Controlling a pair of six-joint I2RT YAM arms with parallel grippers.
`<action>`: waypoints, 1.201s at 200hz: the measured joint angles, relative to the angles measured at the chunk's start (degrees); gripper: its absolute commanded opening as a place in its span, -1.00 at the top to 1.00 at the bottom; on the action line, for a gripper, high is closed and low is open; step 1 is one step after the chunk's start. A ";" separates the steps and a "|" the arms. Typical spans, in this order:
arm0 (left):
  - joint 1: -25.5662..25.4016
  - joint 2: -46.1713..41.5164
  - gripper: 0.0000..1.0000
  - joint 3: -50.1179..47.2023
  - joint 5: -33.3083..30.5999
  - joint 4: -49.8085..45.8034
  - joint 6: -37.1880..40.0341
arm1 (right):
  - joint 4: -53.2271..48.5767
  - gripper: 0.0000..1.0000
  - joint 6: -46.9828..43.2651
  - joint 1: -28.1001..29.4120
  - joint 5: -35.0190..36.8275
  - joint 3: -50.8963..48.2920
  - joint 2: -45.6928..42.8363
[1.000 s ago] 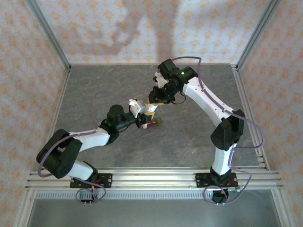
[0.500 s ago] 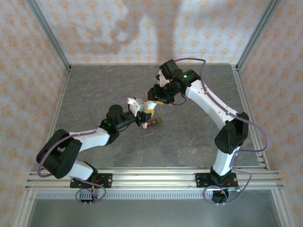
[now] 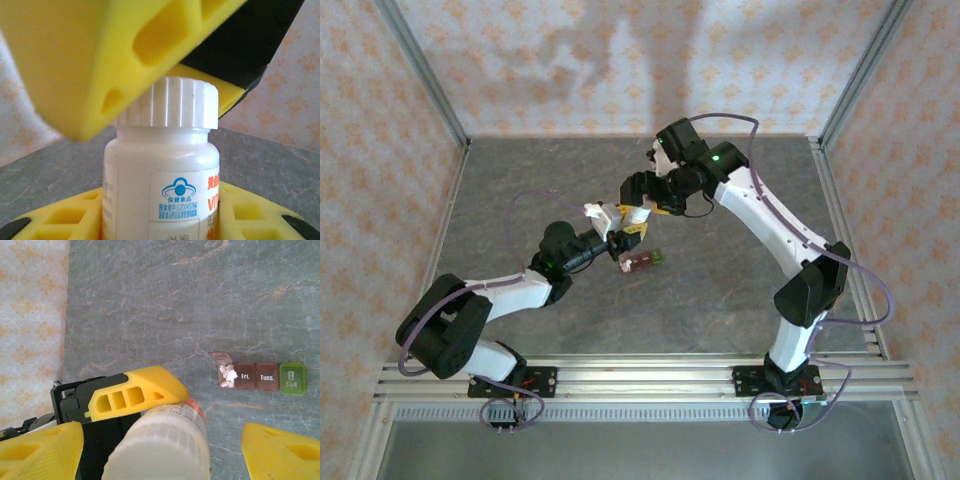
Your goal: Sort the pills into containers
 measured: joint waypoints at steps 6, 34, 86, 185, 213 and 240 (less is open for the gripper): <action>0.00 0.00 1.00 0.00 0.00 0.11 -0.17 | -0.17 -0.67 -0.07 -0.22 0.20 0.00 -0.37; 0.00 0.00 1.00 0.00 0.02 0.72 -0.61 | 0.52 -0.66 -0.55 -1.81 0.55 -0.87 -3.61; 0.00 0.00 1.00 0.02 0.24 1.01 -1.99 | 4.50 -0.58 -5.70 -3.50 2.75 -6.51 -12.57; 0.00 0.00 1.00 0.74 3.37 2.19 -5.75 | 8.90 -0.56 -11.37 -1.95 1.03 -11.45 -14.40; 0.00 0.00 1.00 0.76 3.54 2.23 -6.27 | 8.90 -0.53 -11.54 -0.85 0.63 -10.58 -12.35; 0.00 0.00 1.00 0.76 3.56 2.21 -6.49 | 8.90 -0.44 -11.58 -0.59 0.48 -10.21 -10.45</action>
